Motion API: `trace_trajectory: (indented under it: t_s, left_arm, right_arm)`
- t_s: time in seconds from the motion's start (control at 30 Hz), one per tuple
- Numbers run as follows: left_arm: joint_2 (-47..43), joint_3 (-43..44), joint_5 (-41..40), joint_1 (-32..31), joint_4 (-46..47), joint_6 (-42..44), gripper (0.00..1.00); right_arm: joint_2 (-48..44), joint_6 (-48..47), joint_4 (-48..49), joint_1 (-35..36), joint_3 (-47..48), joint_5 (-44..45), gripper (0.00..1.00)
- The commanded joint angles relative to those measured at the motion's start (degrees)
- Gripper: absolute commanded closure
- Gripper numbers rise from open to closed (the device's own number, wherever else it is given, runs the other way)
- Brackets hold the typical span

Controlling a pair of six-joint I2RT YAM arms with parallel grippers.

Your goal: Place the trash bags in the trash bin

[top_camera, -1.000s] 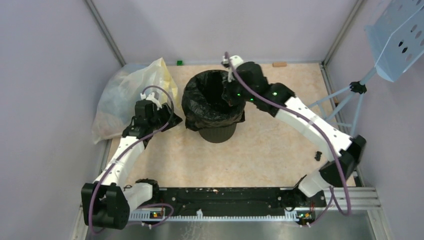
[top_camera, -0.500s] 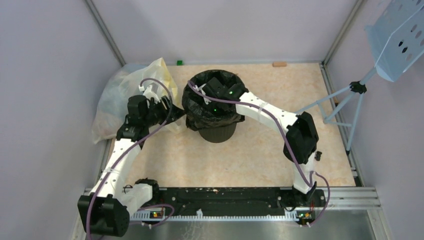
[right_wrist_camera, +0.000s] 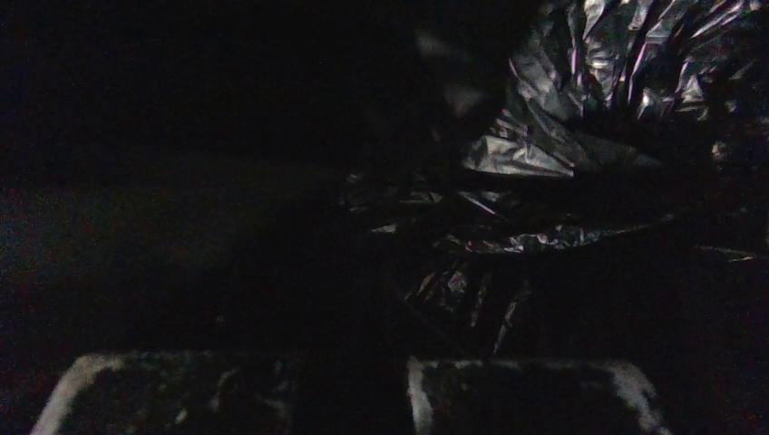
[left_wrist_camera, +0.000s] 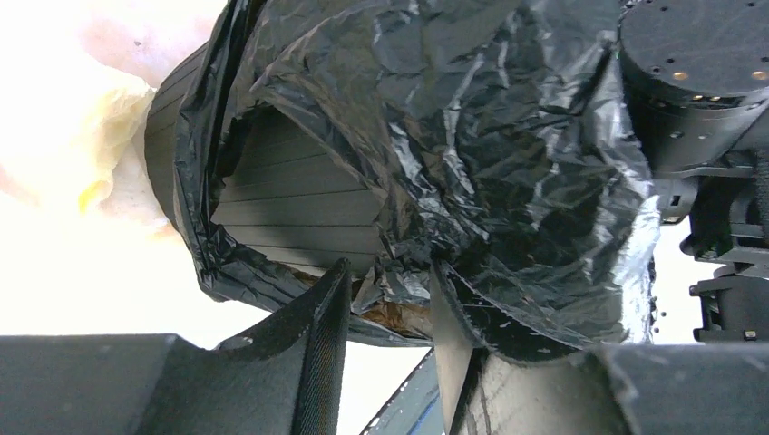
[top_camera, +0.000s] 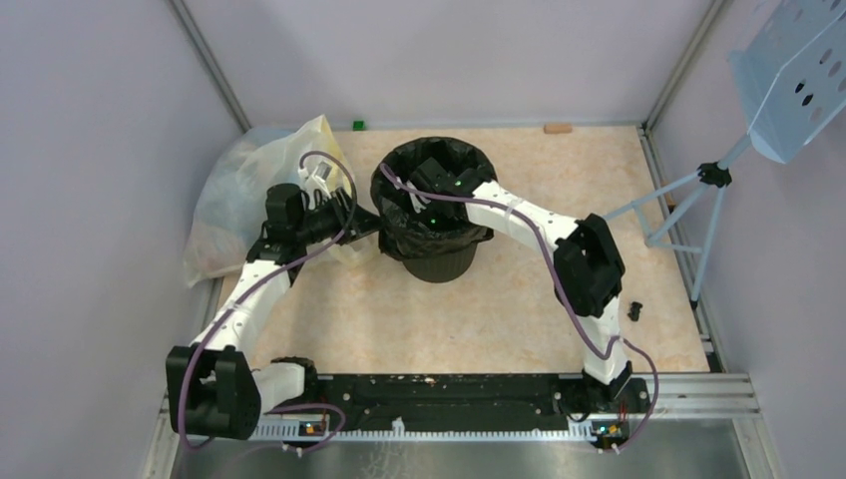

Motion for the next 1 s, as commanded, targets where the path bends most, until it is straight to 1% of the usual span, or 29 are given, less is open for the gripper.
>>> trace_trajectory:
  t_s: [0.0, 0.27, 0.47, 0.8, 0.97]
  left_arm:
    - [2.43, -0.28, 4.18, 0.20, 5.84, -0.22, 0.57]
    - [2.71, 0.19, 3.70, 0.12, 5.80, 0.47, 0.58]
    - [3.28, -0.05, 5.11, 0.03, 7.76, 0.27, 0.58]
    - [3.06, 1.04, 6.28, -0.32, 8.52, 0.34, 0.57]
    - [2.93, 2.16, 6.22, -0.33, 5.91, 1.38, 0.57]
  right_arm:
    - [0.46, 0.45, 2.46, -1.41, -2.23, -2.09, 1.00]
    - [3.09, 0.77, 3.60, -4.17, -4.99, -3.74, 1.00]
    - [5.78, 0.20, 3.79, -5.35, -5.97, -4.65, 1.00]
    - [11.81, -0.20, 3.89, -5.69, -4.78, -6.13, 1.00]
    - [14.64, -0.24, 1.36, -5.59, -1.67, -5.97, 1.00]
